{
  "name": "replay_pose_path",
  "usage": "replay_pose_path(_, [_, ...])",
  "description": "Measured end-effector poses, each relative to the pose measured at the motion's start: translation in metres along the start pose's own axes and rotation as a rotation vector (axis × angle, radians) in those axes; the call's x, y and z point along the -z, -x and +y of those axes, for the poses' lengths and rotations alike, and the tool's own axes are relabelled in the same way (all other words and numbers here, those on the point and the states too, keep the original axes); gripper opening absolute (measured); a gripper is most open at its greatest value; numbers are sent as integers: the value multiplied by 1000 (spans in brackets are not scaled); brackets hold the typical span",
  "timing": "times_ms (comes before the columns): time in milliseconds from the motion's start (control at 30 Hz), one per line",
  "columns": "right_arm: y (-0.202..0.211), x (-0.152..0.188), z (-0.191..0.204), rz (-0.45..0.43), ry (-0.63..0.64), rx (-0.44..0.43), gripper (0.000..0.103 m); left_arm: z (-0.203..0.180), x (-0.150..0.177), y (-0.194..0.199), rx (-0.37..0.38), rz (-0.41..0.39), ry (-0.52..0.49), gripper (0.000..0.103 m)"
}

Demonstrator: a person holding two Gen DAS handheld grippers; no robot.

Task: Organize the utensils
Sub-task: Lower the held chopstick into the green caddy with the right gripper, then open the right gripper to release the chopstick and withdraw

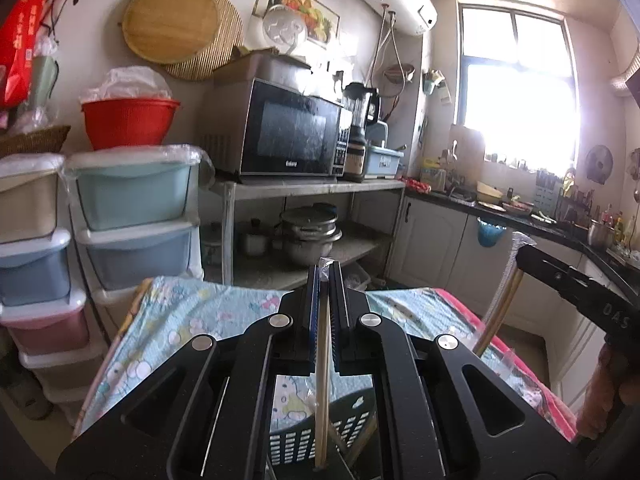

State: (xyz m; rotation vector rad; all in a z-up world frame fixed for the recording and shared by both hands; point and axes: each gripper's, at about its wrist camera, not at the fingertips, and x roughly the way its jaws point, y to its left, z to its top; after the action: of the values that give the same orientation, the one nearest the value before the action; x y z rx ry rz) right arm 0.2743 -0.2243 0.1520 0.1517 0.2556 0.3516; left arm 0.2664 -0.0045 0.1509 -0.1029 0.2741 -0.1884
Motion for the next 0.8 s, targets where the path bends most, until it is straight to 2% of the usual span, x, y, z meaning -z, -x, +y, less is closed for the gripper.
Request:
replay_pose_path(400, [-21,31,-5,64,-25,9,5,7,24,-9,23,54,13,3])
replay_pose_path(800, [-12,41,-7,98,-44,22,8,8,34,-8,62,88,24,3])
